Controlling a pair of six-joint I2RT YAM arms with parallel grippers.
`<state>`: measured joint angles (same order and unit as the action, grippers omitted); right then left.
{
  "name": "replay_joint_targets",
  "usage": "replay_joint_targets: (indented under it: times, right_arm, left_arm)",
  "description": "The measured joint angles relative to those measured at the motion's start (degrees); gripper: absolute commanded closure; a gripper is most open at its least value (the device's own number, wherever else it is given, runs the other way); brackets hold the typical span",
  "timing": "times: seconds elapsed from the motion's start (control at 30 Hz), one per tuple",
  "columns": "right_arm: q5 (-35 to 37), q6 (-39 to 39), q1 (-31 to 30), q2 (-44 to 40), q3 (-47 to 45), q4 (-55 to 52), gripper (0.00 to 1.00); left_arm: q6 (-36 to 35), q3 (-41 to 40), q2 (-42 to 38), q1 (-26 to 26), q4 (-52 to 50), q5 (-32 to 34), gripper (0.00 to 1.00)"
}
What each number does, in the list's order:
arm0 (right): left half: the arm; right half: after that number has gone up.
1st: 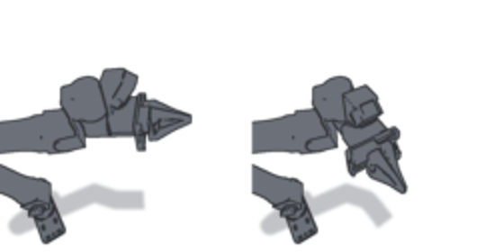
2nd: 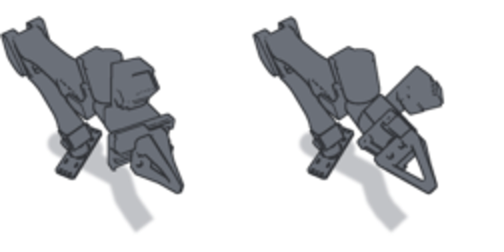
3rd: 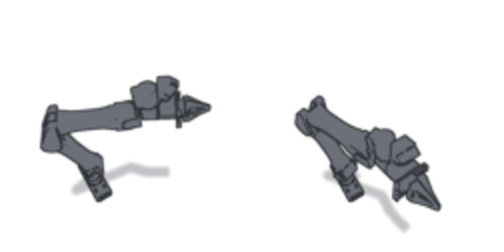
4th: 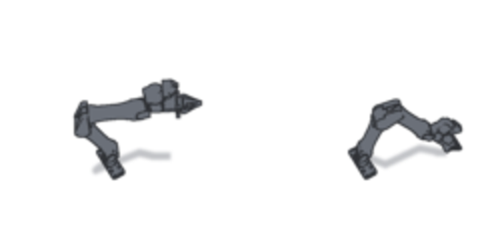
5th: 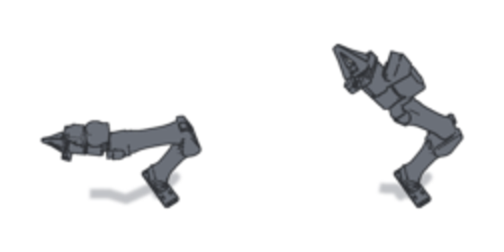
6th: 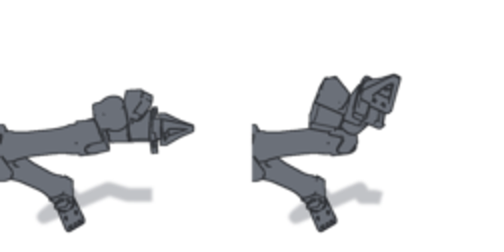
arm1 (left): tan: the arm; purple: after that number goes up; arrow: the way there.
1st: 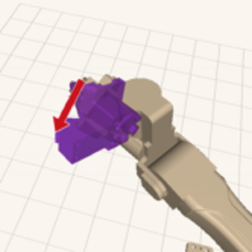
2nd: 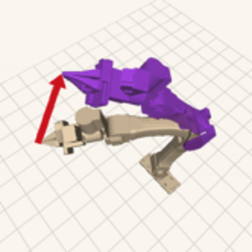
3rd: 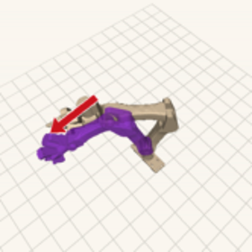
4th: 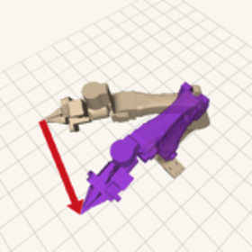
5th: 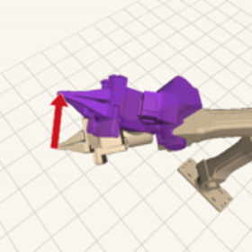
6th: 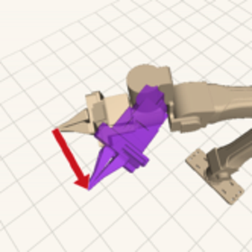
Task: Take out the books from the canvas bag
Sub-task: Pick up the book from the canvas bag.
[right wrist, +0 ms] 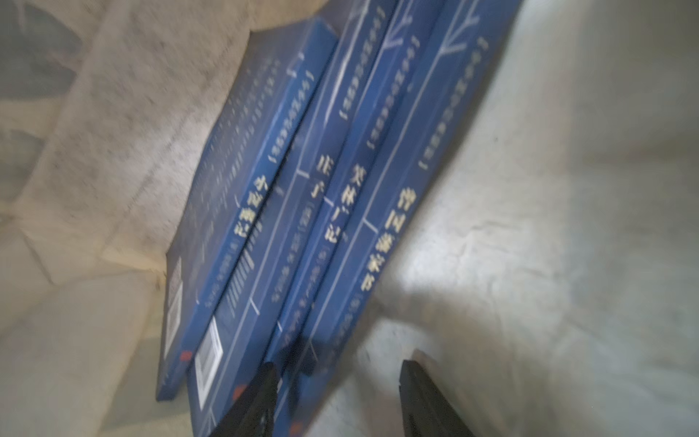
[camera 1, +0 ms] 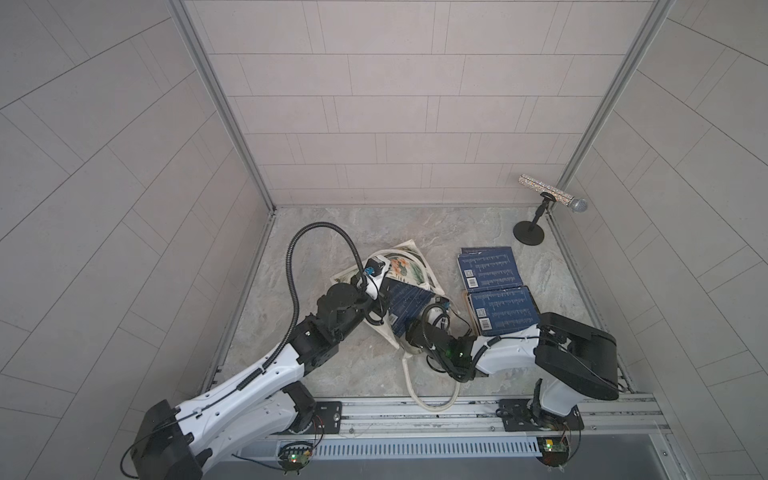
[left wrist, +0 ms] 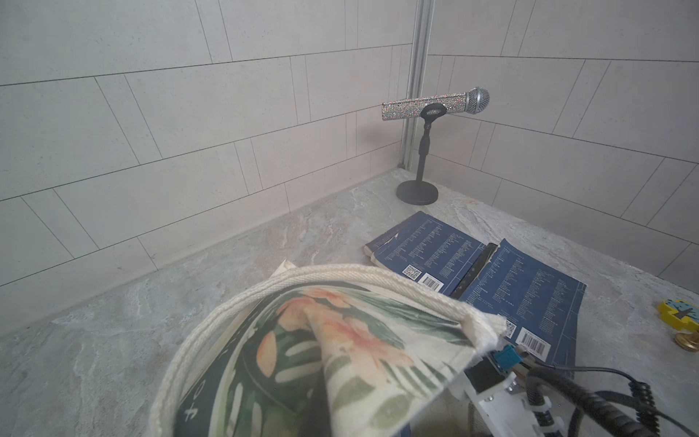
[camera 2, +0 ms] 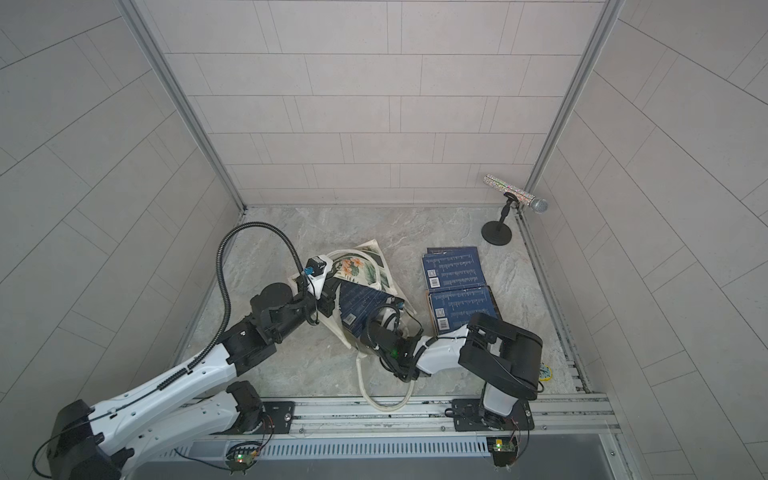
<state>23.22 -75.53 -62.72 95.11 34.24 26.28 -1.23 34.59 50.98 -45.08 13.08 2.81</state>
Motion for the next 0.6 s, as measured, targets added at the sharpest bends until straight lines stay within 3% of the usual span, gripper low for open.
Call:
replay_joint_targets:
  times: [0.13, 0.27, 0.4, 0.6]
  right_arm:
    - [0.26, 1.57, 1.2, 2.45, -0.02, 5.38, 0.51]
    - [-1.07, 3.28, 3.61, 5.6, 0.02, 11.39, 0.68]
    - [-2.03, 4.13, 5.05, 6.43, -0.63, 15.63, 0.72]
    - [-2.93, 8.74, 4.98, 1.29, -0.81, 10.91, 0.85]
  left_arm:
    - [0.0, -0.26, -0.28, 0.07, 0.07, 0.0, 1.0]
    - [0.26, -0.66, -0.33, 0.07, -0.17, 0.0, 1.0]
    - [0.35, -0.94, -0.33, 0.07, -0.07, 0.0, 1.0]
    - [0.35, -0.94, -0.85, 0.17, 0.76, 0.52, 1.0]
